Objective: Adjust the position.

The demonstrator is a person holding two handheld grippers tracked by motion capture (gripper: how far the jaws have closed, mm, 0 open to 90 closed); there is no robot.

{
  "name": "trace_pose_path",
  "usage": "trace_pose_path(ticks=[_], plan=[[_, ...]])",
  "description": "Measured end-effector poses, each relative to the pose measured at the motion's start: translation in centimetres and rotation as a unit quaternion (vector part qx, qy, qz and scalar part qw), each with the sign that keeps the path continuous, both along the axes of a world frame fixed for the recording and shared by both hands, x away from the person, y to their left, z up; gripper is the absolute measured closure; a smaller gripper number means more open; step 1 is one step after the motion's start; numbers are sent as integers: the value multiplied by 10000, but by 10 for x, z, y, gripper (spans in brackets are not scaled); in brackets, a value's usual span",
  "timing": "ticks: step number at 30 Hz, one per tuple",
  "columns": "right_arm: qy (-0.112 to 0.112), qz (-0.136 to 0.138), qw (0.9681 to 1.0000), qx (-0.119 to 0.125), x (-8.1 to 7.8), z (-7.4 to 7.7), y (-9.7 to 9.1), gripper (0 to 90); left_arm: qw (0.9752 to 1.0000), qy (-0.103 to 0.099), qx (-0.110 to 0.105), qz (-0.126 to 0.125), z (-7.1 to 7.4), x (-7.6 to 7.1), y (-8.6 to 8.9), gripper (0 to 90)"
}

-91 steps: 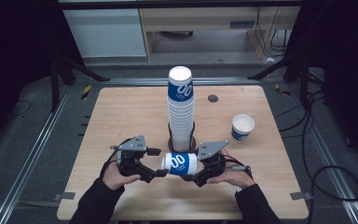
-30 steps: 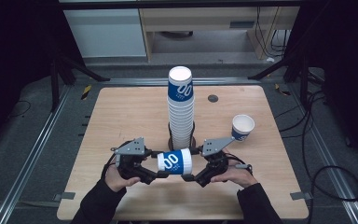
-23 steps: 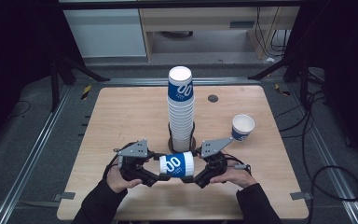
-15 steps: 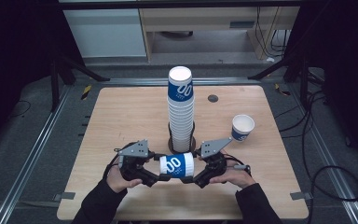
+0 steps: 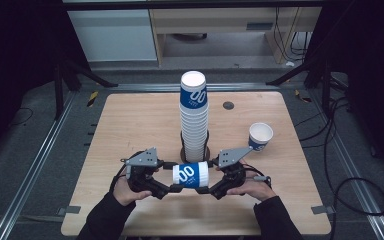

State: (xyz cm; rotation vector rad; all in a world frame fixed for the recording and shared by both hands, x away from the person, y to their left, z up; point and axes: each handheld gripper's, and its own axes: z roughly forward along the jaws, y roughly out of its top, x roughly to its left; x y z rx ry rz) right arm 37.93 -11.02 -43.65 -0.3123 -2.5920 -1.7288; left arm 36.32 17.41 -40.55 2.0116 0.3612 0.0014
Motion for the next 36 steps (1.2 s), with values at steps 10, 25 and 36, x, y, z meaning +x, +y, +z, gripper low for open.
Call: trace_pose_path(ticks=[10,25,36], plan=[[-85,-90,9999,-73,1,1,-4,153,9998,0,178,91,4,2,6,168],[-242,-46,9957,-894,-1,-9,8,152,9916,46,1277,-178,-15,4,-10,149],[-195,313,9940,-1030,-8,-11,21,150,9856,27,1574,-616,-25,0,-20,263]])
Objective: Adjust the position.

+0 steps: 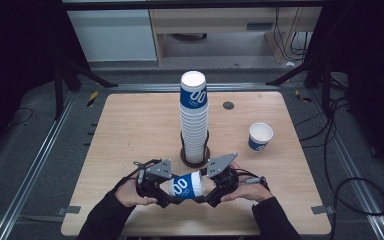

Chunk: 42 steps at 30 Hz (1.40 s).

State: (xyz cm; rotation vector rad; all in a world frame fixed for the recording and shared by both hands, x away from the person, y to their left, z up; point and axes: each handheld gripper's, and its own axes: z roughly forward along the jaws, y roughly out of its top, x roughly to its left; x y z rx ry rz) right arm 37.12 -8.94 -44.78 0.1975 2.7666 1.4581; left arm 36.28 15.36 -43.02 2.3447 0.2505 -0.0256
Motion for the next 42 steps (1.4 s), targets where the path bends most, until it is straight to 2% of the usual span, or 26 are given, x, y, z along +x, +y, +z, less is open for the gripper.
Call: trace_pose_path(ticks=[4,7,9,13,14,18,19,22,24,26,29,37,42], plan=[[19,-14,10000,5,1,-1,0,138,10000,20,-41,22,0,1,1,266],[10,-121,9999,107,3,0,0,113,9999,-8,-124,89,1,3,3,269],[59,-196,9996,206,4,2,-2,79,9997,-69,-149,176,2,3,5,271],[71,-429,9982,419,7,8,-10,66,9984,-114,-304,456,4,8,13,271],[103,-495,9975,487,8,10,-13,64,9974,-117,-402,590,4,10,17,271],[67,-752,9948,683,11,16,-23,66,9944,-200,-633,823,7,14,26,271],[60,-787,9943,710,11,17,-24,65,9930,-240,-745,880,8,14,27,271],[61,-946,9921,816,13,18,-28,63,9899,-332,-973,977,11,12,29,271],[98,-1028,9905,905,14,18,-30,57,9875,-317,-1169,1008,12,12,29,270],[160,-1034,9892,1024,15,18,-30,56,9862,-282,-1271,1019,10,11,28,270],[291,-976,9873,1218,15,19,-28,55,9861,-312,-1302,986,8,10,24,270],[429,-830,9883,1208,13,16,-22,56,9866,-325,-1388,795,5,4,12,271],[539,-756,9872,1300,13,16,-20,61,9886,-296,-1351,604,3,-1,4,271]])
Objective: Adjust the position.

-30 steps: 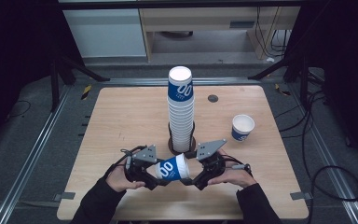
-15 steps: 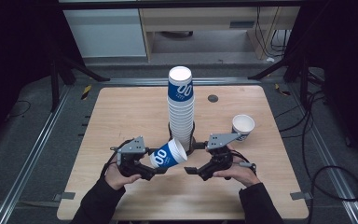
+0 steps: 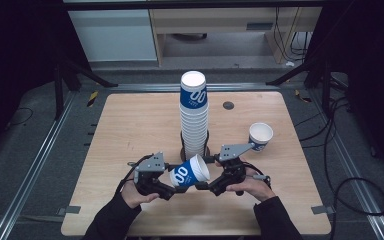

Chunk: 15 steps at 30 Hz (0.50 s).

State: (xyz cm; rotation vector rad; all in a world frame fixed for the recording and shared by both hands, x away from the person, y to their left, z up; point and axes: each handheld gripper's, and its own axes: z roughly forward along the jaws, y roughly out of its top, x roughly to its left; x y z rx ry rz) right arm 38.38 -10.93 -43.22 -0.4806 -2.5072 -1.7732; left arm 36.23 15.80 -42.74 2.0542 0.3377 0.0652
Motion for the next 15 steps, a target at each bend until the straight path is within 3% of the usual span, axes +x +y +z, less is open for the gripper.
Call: trace_pose_path(ticks=[7,15], plan=[[151,237,9996,35,-2,-2,5,85,9998,-66,95,-167,-2,-5,-7,271],[131,297,9995,35,-2,-1,4,119,9998,3,100,-189,-2,-3,-7,264]])
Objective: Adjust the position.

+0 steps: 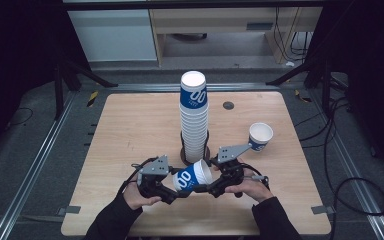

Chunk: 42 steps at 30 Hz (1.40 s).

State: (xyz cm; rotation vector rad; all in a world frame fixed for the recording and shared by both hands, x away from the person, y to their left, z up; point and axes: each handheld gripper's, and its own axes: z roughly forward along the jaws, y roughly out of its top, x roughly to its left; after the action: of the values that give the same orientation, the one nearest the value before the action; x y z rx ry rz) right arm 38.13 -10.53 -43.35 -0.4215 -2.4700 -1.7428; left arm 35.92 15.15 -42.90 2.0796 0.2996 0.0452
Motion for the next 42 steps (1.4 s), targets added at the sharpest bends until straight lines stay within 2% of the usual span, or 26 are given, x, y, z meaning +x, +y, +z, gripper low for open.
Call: trace_pose_path(ticks=[5,9,15,18,21,25,28,31,37,42], plan=[[-25,7,10000,90,-1,2,-1,151,10000,26,-25,53,1,1,1,238],[-109,-11,9999,73,-2,5,-2,159,10000,21,1,89,1,1,2,227],[-243,-234,9993,129,-1,10,-10,159,9998,57,89,195,2,5,7,180],[-345,-376,9987,2,0,12,-13,158,9994,52,206,291,2,7,10,169],[-428,-443,9978,-260,0,12,-12,158,9980,106,508,356,-2,11,11,150],[-412,-484,9964,-553,1,7,-6,157,9972,163,647,331,-6,13,9,143],[-411,-465,9948,-813,1,3,0,157,9968,139,728,309,-7,13,8,143],[-428,-402,9936,-967,0,0,5,156,9958,65,881,253,-9,11,4,153],[-463,-206,9928,-1088,-5,-1,14,156,9950,85,993,106,-13,9,-1,215],[-445,-166,9938,-1010,-5,0,14,156,9950,71,998,28,-15,8,-3,259]])
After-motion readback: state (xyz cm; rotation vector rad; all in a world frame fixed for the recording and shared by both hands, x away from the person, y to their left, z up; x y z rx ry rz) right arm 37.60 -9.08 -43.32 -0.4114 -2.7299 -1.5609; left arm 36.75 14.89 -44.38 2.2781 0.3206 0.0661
